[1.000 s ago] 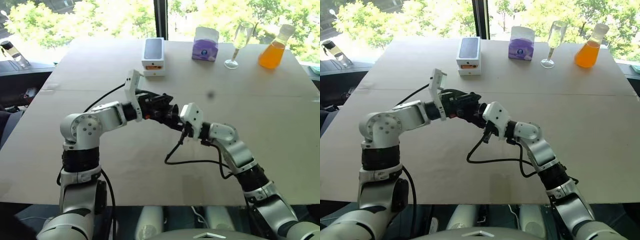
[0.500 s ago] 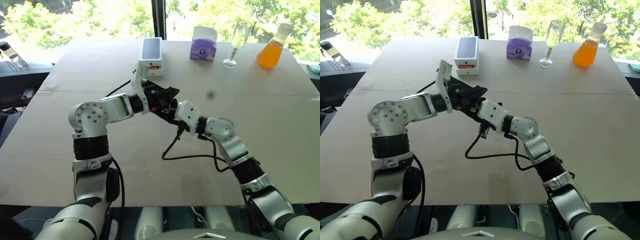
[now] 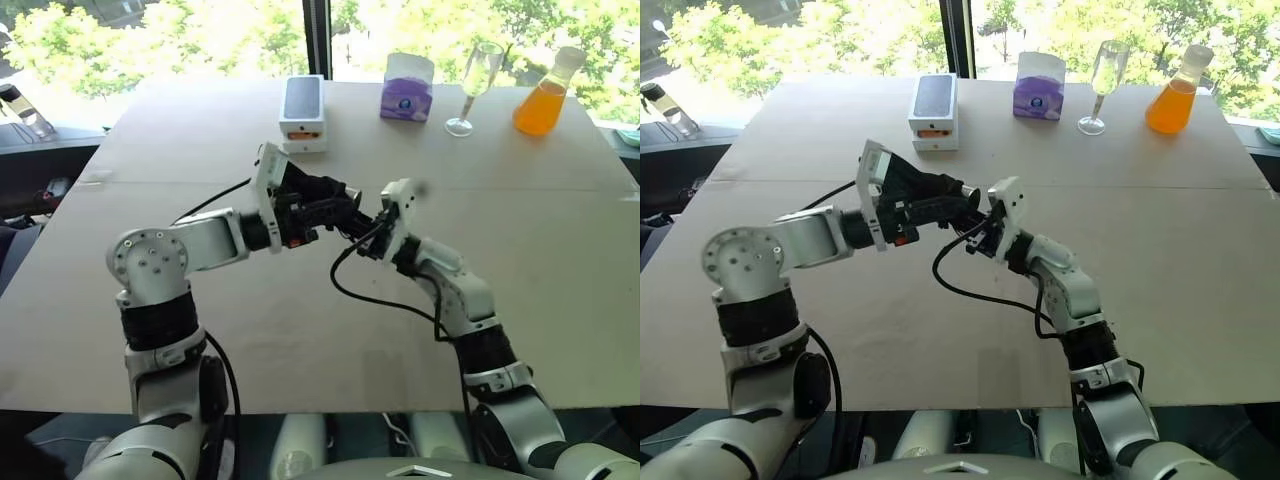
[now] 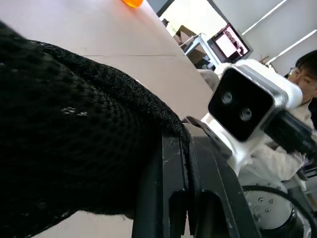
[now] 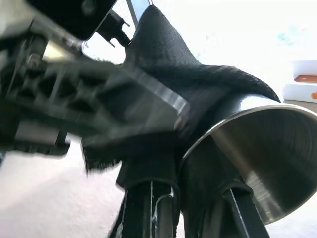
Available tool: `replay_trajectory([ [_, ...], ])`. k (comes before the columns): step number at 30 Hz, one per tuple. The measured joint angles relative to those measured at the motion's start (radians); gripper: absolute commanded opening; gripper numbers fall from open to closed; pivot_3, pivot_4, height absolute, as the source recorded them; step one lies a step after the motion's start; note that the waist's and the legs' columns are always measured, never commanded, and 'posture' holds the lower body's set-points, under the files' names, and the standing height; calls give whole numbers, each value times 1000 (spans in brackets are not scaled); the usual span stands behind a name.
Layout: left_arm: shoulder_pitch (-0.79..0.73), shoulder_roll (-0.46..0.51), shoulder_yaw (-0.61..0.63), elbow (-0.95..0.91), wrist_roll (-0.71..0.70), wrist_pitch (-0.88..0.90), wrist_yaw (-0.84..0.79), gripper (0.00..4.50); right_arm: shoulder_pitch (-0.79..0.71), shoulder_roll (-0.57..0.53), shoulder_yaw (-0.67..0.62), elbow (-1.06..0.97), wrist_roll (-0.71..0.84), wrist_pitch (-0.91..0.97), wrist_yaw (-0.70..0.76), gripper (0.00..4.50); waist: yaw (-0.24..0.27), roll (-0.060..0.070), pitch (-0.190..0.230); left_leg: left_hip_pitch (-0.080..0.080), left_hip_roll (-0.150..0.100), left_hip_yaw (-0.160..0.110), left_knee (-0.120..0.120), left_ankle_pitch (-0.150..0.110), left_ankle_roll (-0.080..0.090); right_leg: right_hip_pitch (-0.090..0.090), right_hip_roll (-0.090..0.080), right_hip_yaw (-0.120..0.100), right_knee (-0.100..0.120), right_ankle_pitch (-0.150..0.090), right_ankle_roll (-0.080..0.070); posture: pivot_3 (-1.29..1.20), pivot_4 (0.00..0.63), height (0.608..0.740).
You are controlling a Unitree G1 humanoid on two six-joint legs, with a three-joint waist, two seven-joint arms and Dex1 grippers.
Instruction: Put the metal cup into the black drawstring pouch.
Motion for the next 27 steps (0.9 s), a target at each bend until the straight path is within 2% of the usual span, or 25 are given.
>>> replay_trajectory([
  [6,130,42,-44,-61,45,-149,-72,0,32,26,-40,0,91,102,-29,84,7,0,0,0,-1,0,0,0,0,0,-1,-1,0,0,0,0,150,737],
  [11,151,-5,-76,-25,93,-251,-66,0,43,-2,-62,-19,110,130,-57,84,8,1,0,0,-1,0,0,0,0,0,0,0,0,0,0,0,150,737],
  [16,120,-58,-90,96,87,-217,-25,0,85,-97,-12,-87,11,122,-75,84,3,1,0,-1,-1,1,0,0,0,-1,1,0,0,0,0,0,150,737],
  [21,43,-54,-75,215,33,-119,-18,0,120,-187,94,-177,-148,84,-112,84,3,1,0,-1,0,1,0,0,0,-2,1,1,1,0,0,0,150,737],
  [24,14,-53,-35,298,24,-102,-13,0,121,-206,136,-192,-216,51,-122,84,4,1,0,0,0,1,0,0,0,-2,1,1,1,0,0,0,150,737],
  [27,13,-53,-20,333,30,-102,-11,0,121,-180,151,-173,-232,31,-122,84,4,1,0,-1,0,1,0,0,0,-2,1,1,1,0,0,0,150,737],
])
